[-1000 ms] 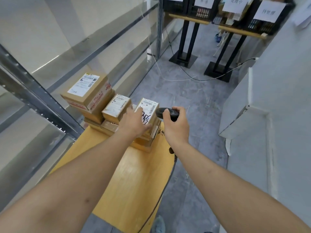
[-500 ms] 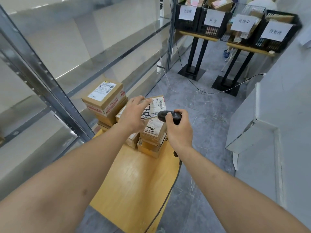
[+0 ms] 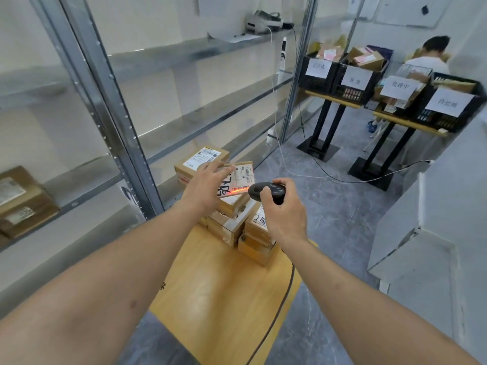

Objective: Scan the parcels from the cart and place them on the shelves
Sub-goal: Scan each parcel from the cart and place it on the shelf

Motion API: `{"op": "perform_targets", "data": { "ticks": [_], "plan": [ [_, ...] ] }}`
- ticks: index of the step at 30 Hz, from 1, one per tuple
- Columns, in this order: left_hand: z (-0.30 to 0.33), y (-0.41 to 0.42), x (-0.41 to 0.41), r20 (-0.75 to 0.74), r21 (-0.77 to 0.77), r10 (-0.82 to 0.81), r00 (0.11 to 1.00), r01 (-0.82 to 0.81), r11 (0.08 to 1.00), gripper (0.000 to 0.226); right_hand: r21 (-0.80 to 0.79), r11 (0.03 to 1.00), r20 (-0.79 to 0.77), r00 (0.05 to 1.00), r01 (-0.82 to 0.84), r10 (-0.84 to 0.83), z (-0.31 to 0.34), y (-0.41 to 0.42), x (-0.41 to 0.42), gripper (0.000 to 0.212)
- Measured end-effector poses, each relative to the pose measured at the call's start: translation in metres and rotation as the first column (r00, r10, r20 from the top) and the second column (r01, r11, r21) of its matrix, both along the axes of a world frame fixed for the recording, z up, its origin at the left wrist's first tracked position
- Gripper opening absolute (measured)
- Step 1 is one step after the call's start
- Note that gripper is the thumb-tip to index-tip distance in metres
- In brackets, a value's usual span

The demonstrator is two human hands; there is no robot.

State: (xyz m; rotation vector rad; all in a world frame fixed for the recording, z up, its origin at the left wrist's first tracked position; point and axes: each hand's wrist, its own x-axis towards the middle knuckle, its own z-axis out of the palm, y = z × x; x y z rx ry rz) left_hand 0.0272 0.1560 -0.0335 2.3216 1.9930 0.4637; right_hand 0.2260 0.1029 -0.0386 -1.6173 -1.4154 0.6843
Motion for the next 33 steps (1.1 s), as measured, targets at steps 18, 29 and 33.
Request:
{"op": "perform_targets", "data": {
  "ticks": [18,29,33],
  "plan": [
    [0.022,-0.093,-0.150,0.128,-0.071,0.297,0.946,-0.290,0.955,0.084,0.103,0.988,-0.093,0.988,-0.116,0.125,0.031,-0.060,-0.171,0.027],
    [0.041,-0.165,-0.280,0.040,-0.025,0.365,0.930,-0.364,0.931,0.068,0.138,0.964,-0.099,0.965,-0.229,0.243,0.051,-0.103,-0.307,0.025],
    [0.041,-0.192,-0.322,0.030,-0.029,0.424,0.905,-0.423,0.906,0.065,0.112,0.947,-0.100,0.945,-0.301,0.313,0.049,-0.115,-0.355,0.025]
  ]
}}
